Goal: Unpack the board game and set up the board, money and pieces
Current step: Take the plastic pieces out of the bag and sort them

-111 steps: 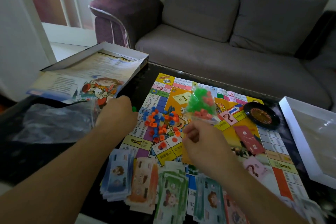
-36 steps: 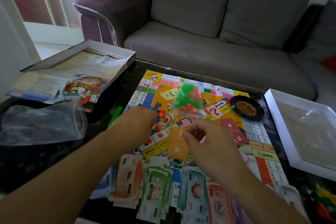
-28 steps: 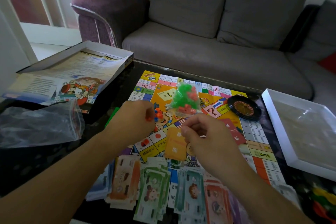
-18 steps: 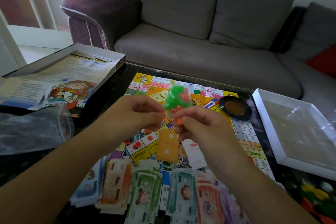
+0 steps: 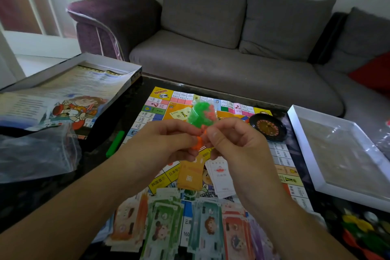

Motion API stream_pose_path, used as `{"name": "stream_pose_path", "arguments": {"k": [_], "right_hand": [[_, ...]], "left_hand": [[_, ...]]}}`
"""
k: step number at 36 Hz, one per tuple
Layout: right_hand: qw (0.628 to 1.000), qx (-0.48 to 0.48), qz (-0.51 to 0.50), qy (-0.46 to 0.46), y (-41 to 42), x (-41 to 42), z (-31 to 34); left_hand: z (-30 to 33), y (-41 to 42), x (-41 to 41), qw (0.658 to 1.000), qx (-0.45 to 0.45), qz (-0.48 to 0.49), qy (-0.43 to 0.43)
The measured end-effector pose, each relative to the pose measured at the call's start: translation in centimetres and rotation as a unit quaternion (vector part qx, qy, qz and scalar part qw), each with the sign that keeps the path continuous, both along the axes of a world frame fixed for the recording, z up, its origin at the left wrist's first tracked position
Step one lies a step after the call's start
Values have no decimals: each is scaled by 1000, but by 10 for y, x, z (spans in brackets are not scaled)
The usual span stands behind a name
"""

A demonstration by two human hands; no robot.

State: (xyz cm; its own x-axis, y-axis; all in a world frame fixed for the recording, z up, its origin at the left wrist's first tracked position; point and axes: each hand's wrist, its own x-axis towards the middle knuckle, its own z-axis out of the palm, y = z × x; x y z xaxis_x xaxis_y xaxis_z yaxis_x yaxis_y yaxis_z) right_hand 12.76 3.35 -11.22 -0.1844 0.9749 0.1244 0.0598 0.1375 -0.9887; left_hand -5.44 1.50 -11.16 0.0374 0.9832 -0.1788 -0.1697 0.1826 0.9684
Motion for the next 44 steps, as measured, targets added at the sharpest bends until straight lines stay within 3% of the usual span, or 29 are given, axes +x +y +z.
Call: {"name": "stream_pose_path", "arguments": {"k": [4,26,36,44], "right_hand": [[1000,12,-13,-22,2,2,-1],[980,133,33,-147,3,4,-4],[897,310,37,-314,8,8,-8],[851,366,39,-374,8,13,-8]], "left_hand": [[0,0,-1,999,10,-8,48],[5,-6,2,998,30,1,48],[6,-9,6,988,54,45,136],[6,-9,8,973,96,38,206]]}}
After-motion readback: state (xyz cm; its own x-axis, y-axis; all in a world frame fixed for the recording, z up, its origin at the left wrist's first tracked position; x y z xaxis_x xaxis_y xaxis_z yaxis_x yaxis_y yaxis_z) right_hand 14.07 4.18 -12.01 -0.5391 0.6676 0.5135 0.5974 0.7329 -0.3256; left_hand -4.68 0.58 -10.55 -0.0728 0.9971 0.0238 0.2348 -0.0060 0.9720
